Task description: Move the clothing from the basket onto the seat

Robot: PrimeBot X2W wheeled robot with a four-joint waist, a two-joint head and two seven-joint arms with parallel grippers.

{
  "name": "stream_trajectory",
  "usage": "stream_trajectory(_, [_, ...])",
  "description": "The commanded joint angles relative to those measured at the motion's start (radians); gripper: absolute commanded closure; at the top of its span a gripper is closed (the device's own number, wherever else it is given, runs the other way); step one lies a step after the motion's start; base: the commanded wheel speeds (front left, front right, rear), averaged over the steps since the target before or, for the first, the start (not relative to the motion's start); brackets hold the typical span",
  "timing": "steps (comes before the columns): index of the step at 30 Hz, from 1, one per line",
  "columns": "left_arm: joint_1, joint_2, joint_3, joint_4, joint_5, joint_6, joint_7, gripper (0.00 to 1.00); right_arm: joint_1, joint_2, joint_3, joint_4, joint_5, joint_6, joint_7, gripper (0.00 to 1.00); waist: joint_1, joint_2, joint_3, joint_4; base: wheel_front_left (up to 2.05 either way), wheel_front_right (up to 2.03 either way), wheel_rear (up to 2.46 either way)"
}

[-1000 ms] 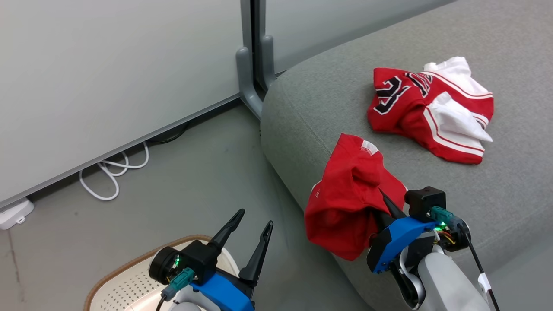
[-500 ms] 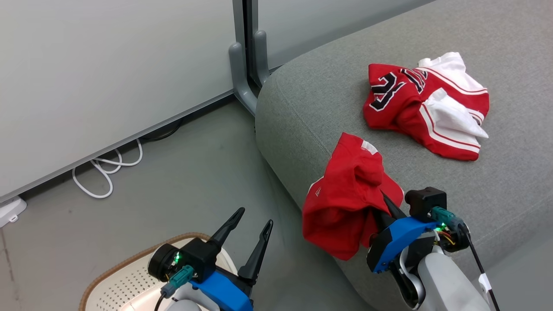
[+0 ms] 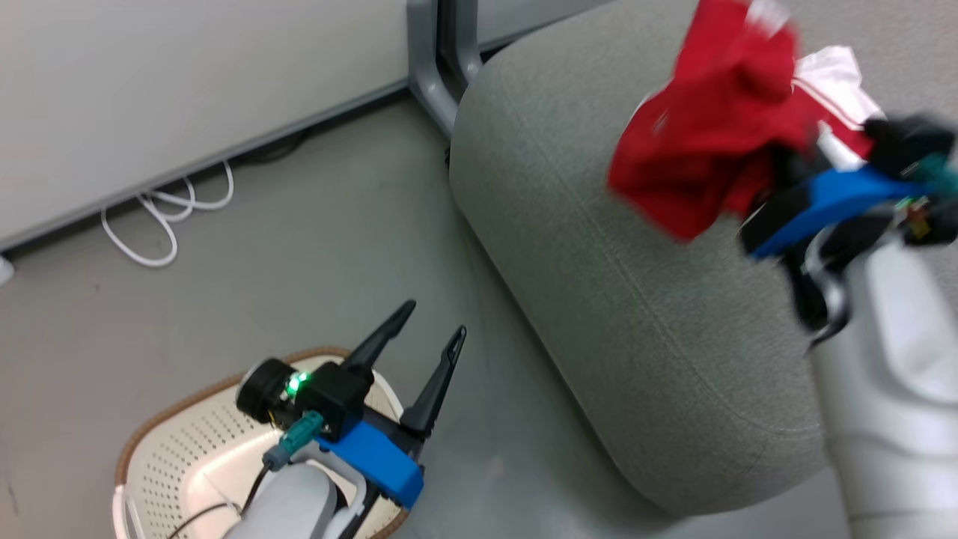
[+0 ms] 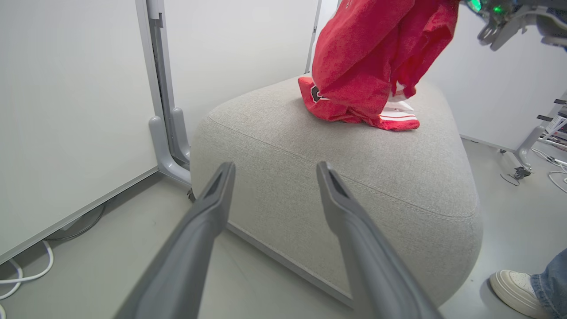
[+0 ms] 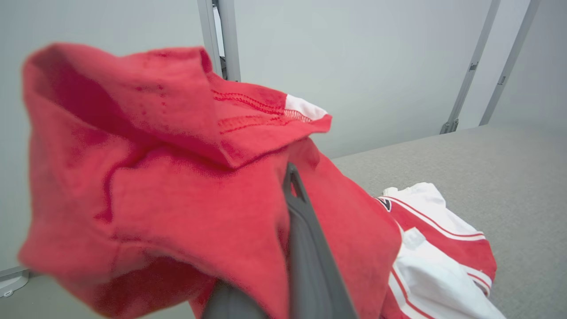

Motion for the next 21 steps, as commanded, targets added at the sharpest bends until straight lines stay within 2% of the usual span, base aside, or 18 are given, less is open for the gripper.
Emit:
stream_trajectory(1, [-0.035, 0.02, -0.002, -0.009, 0.009, -0.004, -0.003, 0.0, -0.051, -0.025, -0.023, -0.025, 0.011, -0.001, 0.02, 1.0, -0.0001, 0.0, 0.086, 0.029, 0.0, 0.0, 0.0])
stream_trajectory(3, [-0.054, 0.029, -0.007, -0.017, 0.015, -0.004, -0.003, 0.0, -0.084, -0.043, -0.047, -0.042, 0.018, -0.001, 0.029, 1.0, -0.0001, 0.0, 0.115, 0.036, 0.0, 0.0, 0.0])
stream_trajectory(8, [-0.139, 0.082, -0.004, -0.068, 0.04, -0.004, 0.013, 0.0, -0.217, -0.13, -0.154, -0.11, 0.059, -0.001, 0.07, 1.0, -0.0001, 0.0, 0.272, 0.056, 0.0, 0.0, 0.0])
stream_trajectory(12, [-0.206, 0.119, 0.011, -0.138, 0.059, 0.005, 0.055, 0.0, -0.286, -0.185, -0.243, -0.112, 0.072, -0.001, 0.077, 1.0, -0.0001, 0.0, 0.4, 0.068, 0.0, 0.0, 0.0])
stream_trajectory(16, [-0.274, 0.15, 0.017, -0.204, 0.077, 0.005, 0.097, 0.0, -0.317, -0.223, -0.336, -0.053, 0.08, -0.001, 0.048, 1.0, -0.0001, 0.0, 0.491, 0.084, 0.0, 0.0, 0.0])
stream_trajectory(21, [-0.323, 0.162, 0.007, -0.255, 0.088, 0.003, 0.122, 0.0, -0.317, -0.231, -0.405, 0.082, 0.075, -0.001, -0.006, 1.0, -0.0001, 0.0, 0.548, 0.106, 0.0, 0.0, 0.0])
